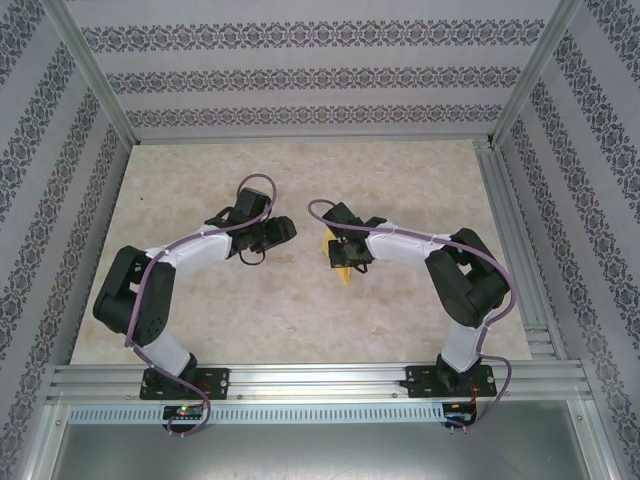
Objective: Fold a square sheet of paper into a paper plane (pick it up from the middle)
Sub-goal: Move the paper plane to the top-center of the table.
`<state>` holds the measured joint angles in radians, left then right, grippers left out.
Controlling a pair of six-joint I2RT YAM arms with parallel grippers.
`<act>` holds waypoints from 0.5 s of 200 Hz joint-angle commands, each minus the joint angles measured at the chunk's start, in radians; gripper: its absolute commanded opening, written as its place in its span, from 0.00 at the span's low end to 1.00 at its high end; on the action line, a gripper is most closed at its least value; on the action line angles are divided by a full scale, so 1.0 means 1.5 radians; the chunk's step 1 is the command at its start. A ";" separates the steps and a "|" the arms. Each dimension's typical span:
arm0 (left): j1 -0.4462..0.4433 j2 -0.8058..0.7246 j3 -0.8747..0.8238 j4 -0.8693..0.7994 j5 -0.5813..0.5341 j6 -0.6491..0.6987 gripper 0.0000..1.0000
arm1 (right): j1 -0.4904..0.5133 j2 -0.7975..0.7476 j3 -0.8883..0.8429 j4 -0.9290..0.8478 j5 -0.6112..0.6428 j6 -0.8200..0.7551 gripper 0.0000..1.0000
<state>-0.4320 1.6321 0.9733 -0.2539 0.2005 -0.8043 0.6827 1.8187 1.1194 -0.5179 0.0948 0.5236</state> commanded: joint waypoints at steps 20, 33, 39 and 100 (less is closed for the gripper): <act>0.044 -0.058 -0.036 -0.086 -0.072 0.021 0.81 | 0.010 0.009 0.071 -0.027 0.039 -0.020 0.08; 0.053 -0.075 -0.044 -0.104 -0.095 0.027 0.88 | 0.008 0.029 0.105 -0.034 0.042 -0.027 0.08; 0.057 -0.084 -0.047 -0.112 -0.105 0.030 0.90 | 0.006 0.040 0.122 -0.035 0.042 -0.029 0.08; 0.081 -0.165 -0.080 -0.164 -0.171 0.047 1.00 | -0.013 0.169 0.291 -0.053 0.056 -0.052 0.09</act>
<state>-0.3294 1.4273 0.8726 -0.4480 -0.0002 -0.7635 0.6781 2.0159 1.4784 -0.5728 0.1387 0.4782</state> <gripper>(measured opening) 0.997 0.086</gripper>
